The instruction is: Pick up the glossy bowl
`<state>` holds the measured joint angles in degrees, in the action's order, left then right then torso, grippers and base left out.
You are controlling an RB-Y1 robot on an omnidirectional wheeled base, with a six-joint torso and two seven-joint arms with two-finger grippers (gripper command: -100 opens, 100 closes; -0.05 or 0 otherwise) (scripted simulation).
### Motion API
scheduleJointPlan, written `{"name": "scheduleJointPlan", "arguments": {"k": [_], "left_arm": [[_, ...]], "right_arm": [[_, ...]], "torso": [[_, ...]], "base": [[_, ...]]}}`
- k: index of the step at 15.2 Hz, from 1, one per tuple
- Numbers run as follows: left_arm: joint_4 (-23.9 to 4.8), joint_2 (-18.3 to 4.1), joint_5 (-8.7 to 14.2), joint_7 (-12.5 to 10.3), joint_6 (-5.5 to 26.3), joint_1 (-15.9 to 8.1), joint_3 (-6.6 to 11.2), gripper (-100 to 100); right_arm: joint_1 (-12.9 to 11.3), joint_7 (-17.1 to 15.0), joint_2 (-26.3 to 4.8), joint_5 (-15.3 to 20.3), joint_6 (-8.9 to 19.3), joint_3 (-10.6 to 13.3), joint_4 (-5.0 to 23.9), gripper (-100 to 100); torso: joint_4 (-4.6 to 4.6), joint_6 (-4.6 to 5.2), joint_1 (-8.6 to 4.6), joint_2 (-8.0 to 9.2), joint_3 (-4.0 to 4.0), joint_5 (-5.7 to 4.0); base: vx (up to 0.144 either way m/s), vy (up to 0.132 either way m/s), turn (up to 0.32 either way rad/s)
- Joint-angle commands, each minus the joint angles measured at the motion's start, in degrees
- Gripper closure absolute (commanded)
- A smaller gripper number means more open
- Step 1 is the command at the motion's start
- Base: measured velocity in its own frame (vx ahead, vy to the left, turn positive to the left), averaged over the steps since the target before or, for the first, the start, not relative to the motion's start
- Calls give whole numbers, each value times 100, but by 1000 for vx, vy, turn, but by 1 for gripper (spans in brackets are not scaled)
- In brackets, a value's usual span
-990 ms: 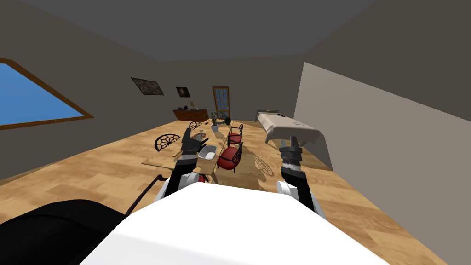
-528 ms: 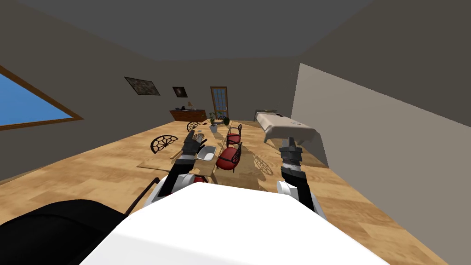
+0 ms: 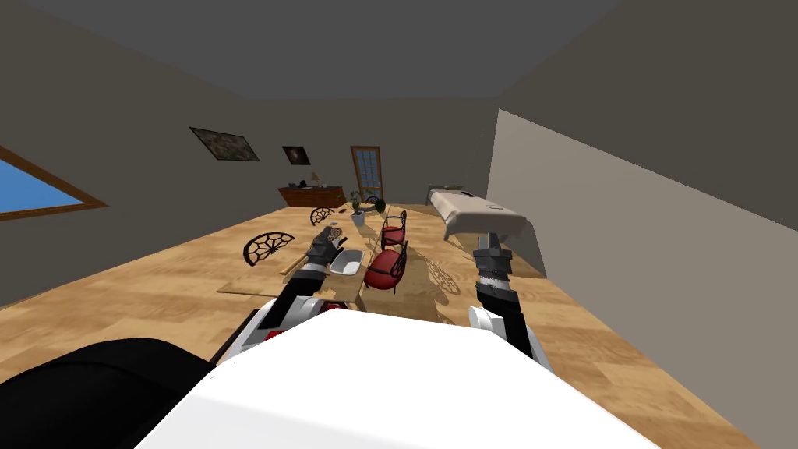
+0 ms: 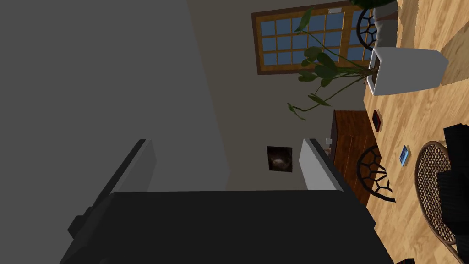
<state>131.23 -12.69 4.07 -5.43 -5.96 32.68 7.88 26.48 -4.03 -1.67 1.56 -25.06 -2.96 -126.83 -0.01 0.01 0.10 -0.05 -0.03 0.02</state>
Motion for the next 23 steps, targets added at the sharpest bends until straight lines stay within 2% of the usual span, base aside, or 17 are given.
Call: {"name": "scheduleJointPlan", "arguments": {"k": [1, 2, 6, 7, 8, 10, 11, 13, 14, 16, 17, 18, 19, 21, 22, 23], "left_arm": [[-60, -86, 86, 80, 286, 57, 77, -100], [-60, -86, 86, 80, 327, 57, 77, -100], [-116, -183, 227, 188, 817, 147, 210, -100], [-116, -183, 227, 188, 817, 147, 210, -100], [-146, -219, 301, 245, 1014, 194, 280, -100], [-146, -219, 301, 245, 1075, 194, 280, -100], [-176, -247, 377, 303, 1275, 242, 352, -100], [-176, -247, 377, 303, 1339, 242, 352, -100], [-207, -267, 455, 363, 1545, 291, 426, -100], [-207, -267, 455, 363, 1608, 291, 426, -100], [-238, -279, 534, 424, 1817, 340, 500, -100], [-238, -279, 534, 424, 1883, 340, 500, -100], [-269, -284, 614, 486, 2030, 390, 576, -100], [-269, -284, 614, 486, 2160, 390, 576, -100], [-301, -282, 695, 548, 2349, 440, 652, -100], [-301, -282, 695, 548, 2440, 440, 652, -100]], "right_arm": [[0, 0, 0, 0, 0, 0, 0, 0], [0, 0, 0, 0, 0, 0, 0, 0], [0, 0, 0, 0, 0, 0, 0, 0], [0, 0, 0, 0, 0, 0, 0, 0], [0, 0, 0, 0, 0, 0, 0, 0], [0, 0, 0, 0, 0, 0, 0, 0], [0, 0, 0, 0, 0, 0, 0, 0], [0, 0, 0, 0, 0, 0, 0, 0], [0, 0, 0, 0, 0, 0, 0, 0], [0, 0, 0, 0, 0, 0, 0, 0], [0, 0, 0, 0, 0, 0, 0, 0], [0, 0, 0, 0, 0, 0, 0, 0], [0, 0, 0, 0, 0, 0, 0, 0], [0, 0, 0, 0, 0, 0, 0, 0], [0, 0, 0, 0, 0, 0, 0, 0], [0, 0, 0, 0, 0, 0, 0, 0]], "torso": [[0, 0, 0, 0, 0, 0], [0, 1, 0, 0, 0, 0], [-1, 1, -1, -2, -1, 0], [-1, 0, -1, -2, -1, 0], [0, -1, -2, -1, -1, 0], [0, 0, -3, 0, 0, -1], [0, 0, -4, 0, 0, -1], [0, 0, -3, 0, 0, -1], [0, -1, -4, 0, 0, -1], [0, 0, -4, -2, -1, -1], [0, 0, -4, -2, -1, -1], [0, 1, -3, -1, -1, -1], [0, 0, -2, -2, -1, 0], [-1, 0, 0, -3, -2, 0], [-1, -1, -2, -3, -1, 0], [-1, 0, -3, -2, -1, -1]], "base": [[11, 19, -90], [11, 17, -83], [16, 17, -90], [10, 15, -18], [11, 13, -64], [9, 13, -52], [8, 13, -86], [10, 14, -54], [16, 12, -75], [15, 14, -60], [12, 13, -92], [15, 18, -84], [19, 22, -104], [15, 20, -65], [13, 12, -85], [15, 14, -78]]}}
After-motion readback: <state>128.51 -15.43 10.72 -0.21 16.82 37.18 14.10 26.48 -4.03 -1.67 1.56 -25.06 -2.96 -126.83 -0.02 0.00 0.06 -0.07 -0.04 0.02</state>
